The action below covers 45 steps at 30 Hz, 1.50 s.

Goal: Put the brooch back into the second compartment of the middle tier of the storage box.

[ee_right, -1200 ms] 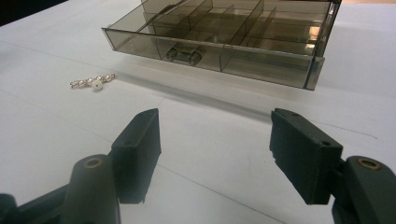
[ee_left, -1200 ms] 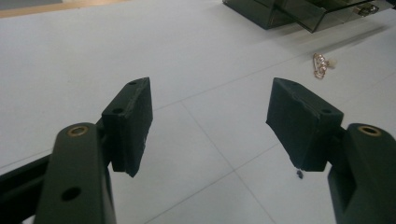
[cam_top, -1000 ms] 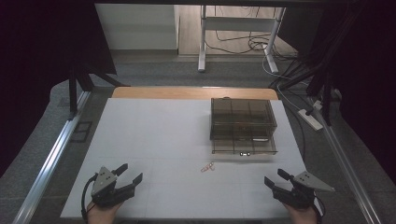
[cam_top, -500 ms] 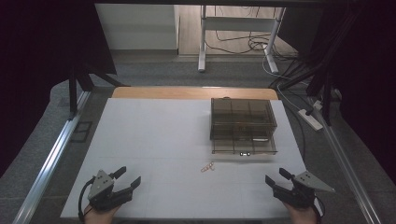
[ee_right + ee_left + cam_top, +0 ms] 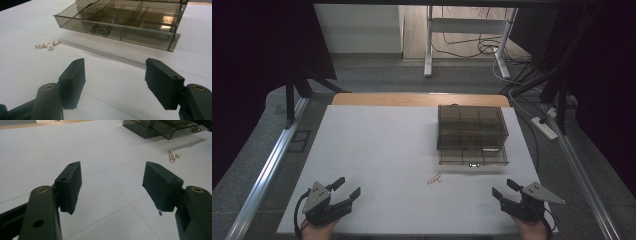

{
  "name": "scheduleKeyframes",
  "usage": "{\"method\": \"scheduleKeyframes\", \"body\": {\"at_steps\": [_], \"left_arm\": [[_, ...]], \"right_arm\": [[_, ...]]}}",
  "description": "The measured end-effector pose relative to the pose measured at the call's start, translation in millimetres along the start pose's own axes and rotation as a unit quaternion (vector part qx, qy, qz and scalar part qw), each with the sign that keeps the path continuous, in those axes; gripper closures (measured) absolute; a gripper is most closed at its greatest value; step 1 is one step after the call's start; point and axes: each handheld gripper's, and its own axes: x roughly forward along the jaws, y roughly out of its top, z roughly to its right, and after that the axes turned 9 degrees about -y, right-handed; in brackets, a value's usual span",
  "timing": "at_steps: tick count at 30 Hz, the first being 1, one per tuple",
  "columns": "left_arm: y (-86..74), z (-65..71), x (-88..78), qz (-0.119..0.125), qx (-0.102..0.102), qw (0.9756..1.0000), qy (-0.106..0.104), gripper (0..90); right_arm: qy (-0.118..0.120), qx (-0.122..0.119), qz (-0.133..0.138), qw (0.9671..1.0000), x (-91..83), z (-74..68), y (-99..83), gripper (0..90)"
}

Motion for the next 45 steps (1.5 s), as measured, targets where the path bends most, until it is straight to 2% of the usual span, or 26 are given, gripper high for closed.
{"method": "scheduleKeyframes", "body": {"at_steps": [7, 18, 45], "left_arm": [[0.1, -2.6, -0.3, 0.002, -0.004, 1.0000, 0.005, 32.2], [1.5, -3.0, 4.1, -0.001, 0.001, 1.0000, 0.001, 32.1], [1.0, -5.2, 1.5, 0.004, -0.002, 1.0000, 0.004, 32.1]], "right_arm": [[0.014, 0.002, -0.001, 0.9999, 5.6, -5.3, 3.6, 33.2], [0.037, -0.007, -0.010, 0.9993, 15.3, -21.3, 9.4, 34.1], [0.070, -0.015, -0.022, 0.9972, 35.6, -44.8, 18.2, 34.5]]}}
